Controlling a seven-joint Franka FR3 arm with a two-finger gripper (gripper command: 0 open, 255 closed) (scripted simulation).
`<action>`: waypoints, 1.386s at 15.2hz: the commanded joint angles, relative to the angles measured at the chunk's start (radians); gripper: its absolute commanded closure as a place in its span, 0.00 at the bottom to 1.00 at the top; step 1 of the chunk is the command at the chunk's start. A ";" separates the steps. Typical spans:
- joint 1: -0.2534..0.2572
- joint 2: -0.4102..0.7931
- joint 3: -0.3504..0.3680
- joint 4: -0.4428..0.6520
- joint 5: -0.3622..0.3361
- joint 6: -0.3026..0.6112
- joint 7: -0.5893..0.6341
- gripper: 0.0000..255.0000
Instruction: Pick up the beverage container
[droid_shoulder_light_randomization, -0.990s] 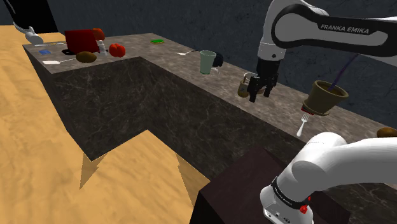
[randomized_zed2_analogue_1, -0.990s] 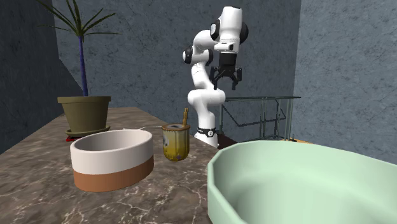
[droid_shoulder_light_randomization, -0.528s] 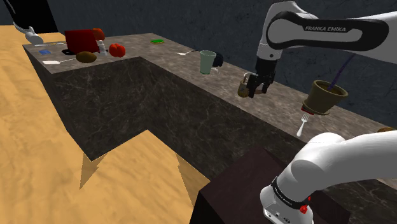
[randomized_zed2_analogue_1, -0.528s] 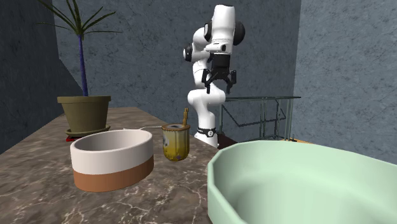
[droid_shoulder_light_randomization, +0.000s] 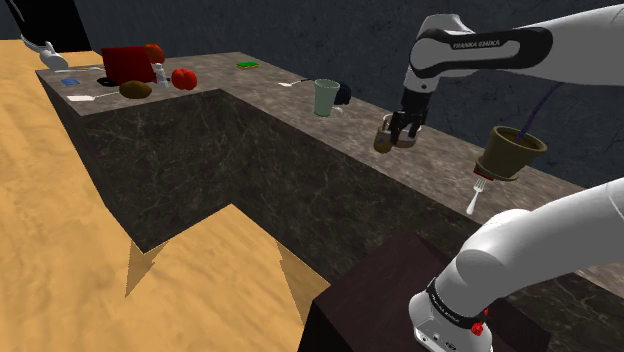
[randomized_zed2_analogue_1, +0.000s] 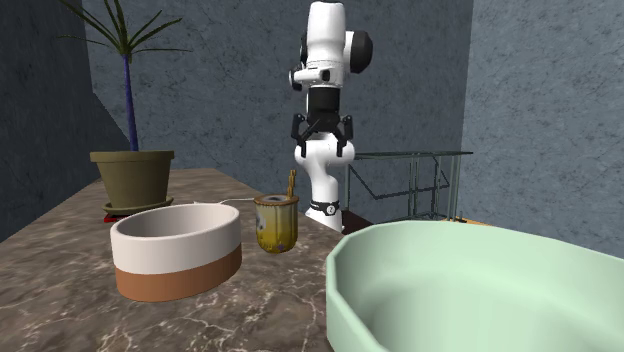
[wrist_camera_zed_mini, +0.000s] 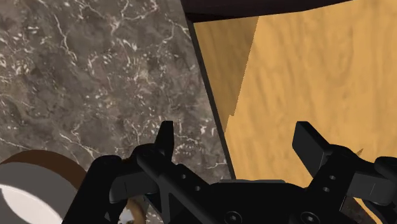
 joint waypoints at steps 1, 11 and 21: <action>-0.002 0.068 -0.033 0.048 0.006 0.035 -0.043 0.00; -0.032 0.414 -0.172 0.324 0.137 0.149 -0.281 0.00; -0.050 0.506 -0.185 0.310 0.190 0.253 -0.334 0.00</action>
